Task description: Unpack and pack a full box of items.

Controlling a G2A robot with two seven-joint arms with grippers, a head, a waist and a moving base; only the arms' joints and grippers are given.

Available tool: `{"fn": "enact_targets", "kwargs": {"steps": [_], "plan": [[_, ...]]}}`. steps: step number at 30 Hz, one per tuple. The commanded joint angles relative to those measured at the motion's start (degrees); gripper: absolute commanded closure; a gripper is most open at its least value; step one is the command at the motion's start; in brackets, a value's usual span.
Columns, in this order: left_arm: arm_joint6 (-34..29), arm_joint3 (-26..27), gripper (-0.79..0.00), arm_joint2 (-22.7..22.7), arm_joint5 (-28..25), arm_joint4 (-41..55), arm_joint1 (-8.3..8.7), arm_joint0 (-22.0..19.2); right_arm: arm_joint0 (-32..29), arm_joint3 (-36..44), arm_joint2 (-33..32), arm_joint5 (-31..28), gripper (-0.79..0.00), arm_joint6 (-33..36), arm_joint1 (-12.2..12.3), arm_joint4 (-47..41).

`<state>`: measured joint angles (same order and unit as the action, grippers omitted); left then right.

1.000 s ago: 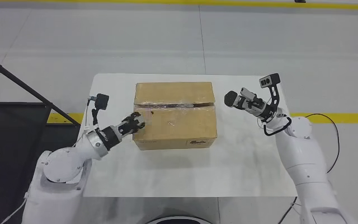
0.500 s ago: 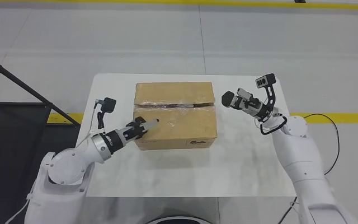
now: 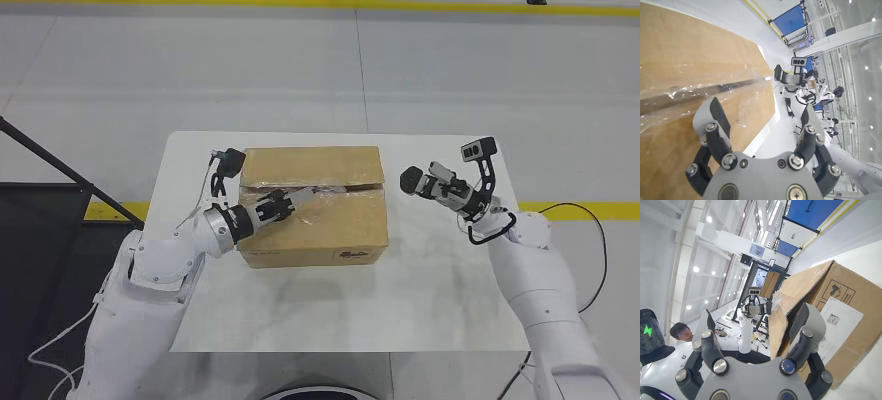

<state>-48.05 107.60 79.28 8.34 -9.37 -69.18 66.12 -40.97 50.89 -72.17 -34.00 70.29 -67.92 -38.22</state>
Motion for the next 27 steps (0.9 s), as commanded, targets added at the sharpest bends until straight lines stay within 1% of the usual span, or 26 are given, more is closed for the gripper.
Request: {"fn": "enact_targets", "kwargs": {"steps": [1,6,11,18,25,27], "plan": [[-0.5,-0.6,-0.785,-1.2,0.5,-0.2,-0.02,-1.2,-0.2,0.2,-0.3,0.2,-0.785,0.2,0.1,-0.2],[-0.3,-1.6,-0.785,-3.6,1.7,-0.9,-0.08,-2.8,-0.1,0.7,-0.7,0.8,-0.785,0.4,0.3,-0.4],[0.3,-1.5,-0.785,-5.4,2.6,-1.0,-0.15,-3.6,-0.1,1.2,-1.0,1.4,-0.785,0.8,0.4,-0.4],[1.8,-1.7,-0.785,-7.6,2.1,0.6,-0.39,-4.6,-0.5,1.8,-1.6,1.8,-0.785,1.1,0.7,-0.5],[5.2,-1.7,-0.785,-8.7,0.6,1.4,-0.59,-4.8,-1.4,2.8,-2.1,1.5,-0.785,1.5,1.0,0.2],[6.1,-0.7,-0.785,-7.9,0.2,2.0,-0.51,-4.3,-1.5,3.0,-2.1,1.6,-0.785,1.6,1.1,0.4]]}}
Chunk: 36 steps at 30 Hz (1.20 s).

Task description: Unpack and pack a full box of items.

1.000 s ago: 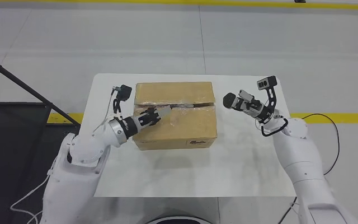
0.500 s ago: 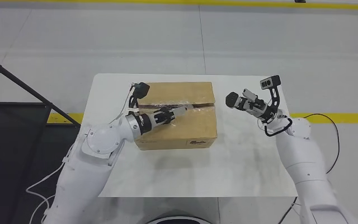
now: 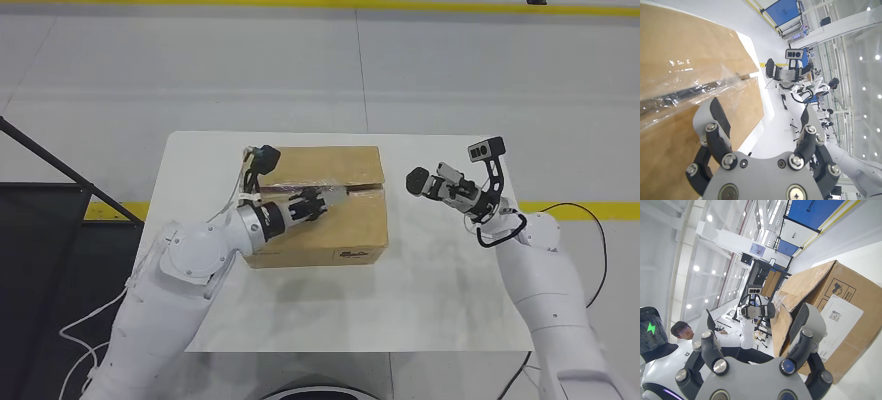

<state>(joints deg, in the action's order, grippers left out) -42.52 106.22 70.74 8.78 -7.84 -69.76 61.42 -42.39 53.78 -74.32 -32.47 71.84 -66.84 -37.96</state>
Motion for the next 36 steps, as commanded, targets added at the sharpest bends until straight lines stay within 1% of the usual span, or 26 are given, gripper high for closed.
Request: {"fn": "enact_targets", "kwargs": {"steps": [1,5,9,13,21,31,36], "plan": [[0.9,1.1,-0.785,1.5,-0.4,0.8,0.17,0.8,-0.2,0.1,0.0,0.1,-0.785,0.0,0.1,0.3],[0.1,2.0,-0.785,5.0,1.0,0.4,0.78,2.2,-0.1,-0.2,0.2,0.1,-0.785,0.0,0.1,0.1],[-1.9,1.3,-0.785,5.7,2.0,-0.3,1.15,2.4,0.7,-0.7,0.8,0.2,-0.785,0.2,-0.1,-0.1],[-1.1,-0.7,-0.785,4.2,1.4,-0.8,1.07,1.6,1.3,-1.3,1.5,0.1,-0.785,0.1,-0.3,0.0],[1.7,-5.2,-0.785,-0.2,0.9,-0.8,0.39,-1.9,1.3,-2.5,1.8,-0.3,-0.785,-0.3,-0.3,-0.4],[2.1,-6.5,-0.785,-3.8,0.6,-0.1,-0.22,-4.9,0.9,-2.4,1.7,-0.6,-0.785,-0.6,-0.2,-0.8],[3.5,-7.2,-0.785,-5.3,0.0,1.1,-0.66,-6.3,0.6,-2.2,1.3,-0.5,-0.785,-0.6,0.0,-1.2]]}}
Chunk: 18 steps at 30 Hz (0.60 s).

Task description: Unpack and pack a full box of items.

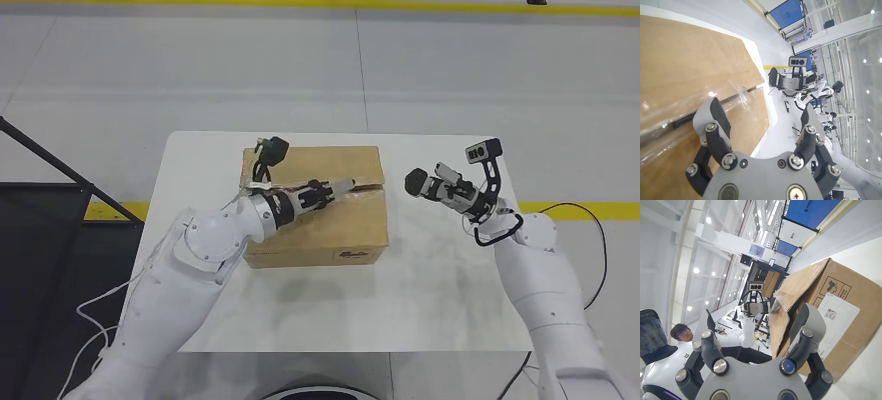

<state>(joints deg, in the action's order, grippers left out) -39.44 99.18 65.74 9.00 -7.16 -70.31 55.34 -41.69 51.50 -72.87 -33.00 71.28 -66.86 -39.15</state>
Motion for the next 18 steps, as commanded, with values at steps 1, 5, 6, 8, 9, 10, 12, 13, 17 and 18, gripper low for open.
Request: {"fn": "enact_targets", "kwargs": {"steps": [1,5,6,8,9,10,12,13,17,18], "plan": [[0.9,-0.3,-0.785,-0.6,-0.4,0.9,-0.23,-0.5,-0.2,0.1,-0.2,0.0,-0.785,0.0,0.1,-0.1],[2.8,-1.1,-0.785,-1.9,-0.7,2.6,-0.75,-1.9,-0.8,0.3,-0.7,-0.1,-0.785,-0.1,0.3,-0.4],[3.2,-1.3,-0.785,-2.2,-0.8,2.8,-0.88,-2.3,-1.0,0.4,-0.8,-0.1,-0.785,-0.1,0.4,-0.5],[4.3,-1.9,-0.785,-2.9,-0.7,3.5,-1.18,-3.2,-1.3,0.6,-1.0,0.0,-0.785,0.0,0.5,-0.6],[4.9,-2.2,-0.785,-3.2,-0.7,3.9,-1.33,-3.6,-1.5,0.7,-1.2,0.0,-0.785,0.0,0.6,-0.7],[5.3,-2.5,-0.785,-3.5,-0.7,4.2,-1.48,-4.0,-1.6,0.8,-1.3,0.0,-0.785,0.0,0.7,-0.8],[6.1,-3.3,-0.785,-4.1,-0.6,4.8,-1.77,-4.9,-2.0,1.0,-1.5,0.0,-0.785,0.0,0.8,-0.9],[6.4,-3.8,-0.785,-4.4,-0.5,5.0,-1.91,-5.3,-2.1,1.0,-1.6,0.0,-0.785,0.0,0.9,-1.0],[6.9,-6.1,-0.785,-5.8,-0.6,6.2,-2.49,-7.1,-2.8,1.3,-2.1,-0.1,-0.785,-0.1,1.1,-1.2],[7.1,-6.6,-0.785,-6.2,-0.7,6.3,-2.64,-7.5,-3.0,1.4,-2.2,-0.2,-0.785,-0.2,1.2,-1.3]]}}
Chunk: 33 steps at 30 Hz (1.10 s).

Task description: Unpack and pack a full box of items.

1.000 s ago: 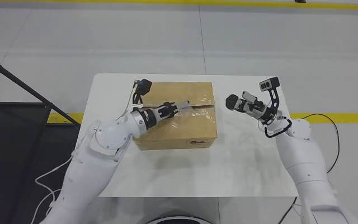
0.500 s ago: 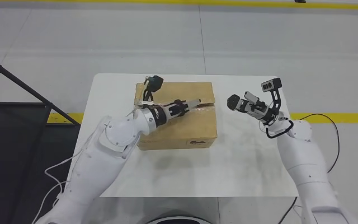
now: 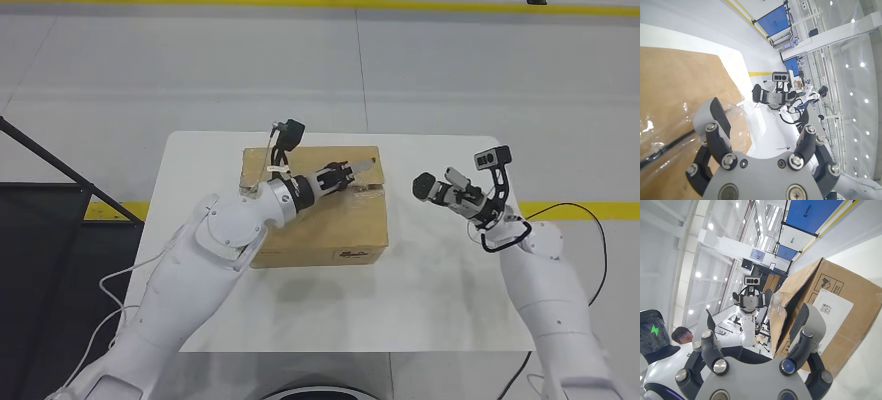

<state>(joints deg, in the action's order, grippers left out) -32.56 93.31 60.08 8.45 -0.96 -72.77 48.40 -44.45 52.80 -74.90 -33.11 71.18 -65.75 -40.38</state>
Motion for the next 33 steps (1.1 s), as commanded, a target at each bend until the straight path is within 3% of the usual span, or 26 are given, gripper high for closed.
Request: {"fn": "enact_targets", "kwargs": {"steps": [1,19,33], "plan": [[0.4,-1.2,-0.785,-1.0,-0.1,0.2,-0.34,-0.9,-0.4,0.2,-0.3,-0.1,-0.785,-0.1,0.2,-0.1],[3.1,-5.7,-0.785,-6.0,-1.6,3.5,-2.99,-6.5,-3.4,1.7,-1.1,-0.9,-0.785,-0.9,1.0,-1.1],[5.5,-4.9,-0.785,-2.6,-3.3,9.2,-3.9,-7.9,-8.2,11.9,-2.7,-6.2,-0.785,-6.2,2.7,6.2]]}}
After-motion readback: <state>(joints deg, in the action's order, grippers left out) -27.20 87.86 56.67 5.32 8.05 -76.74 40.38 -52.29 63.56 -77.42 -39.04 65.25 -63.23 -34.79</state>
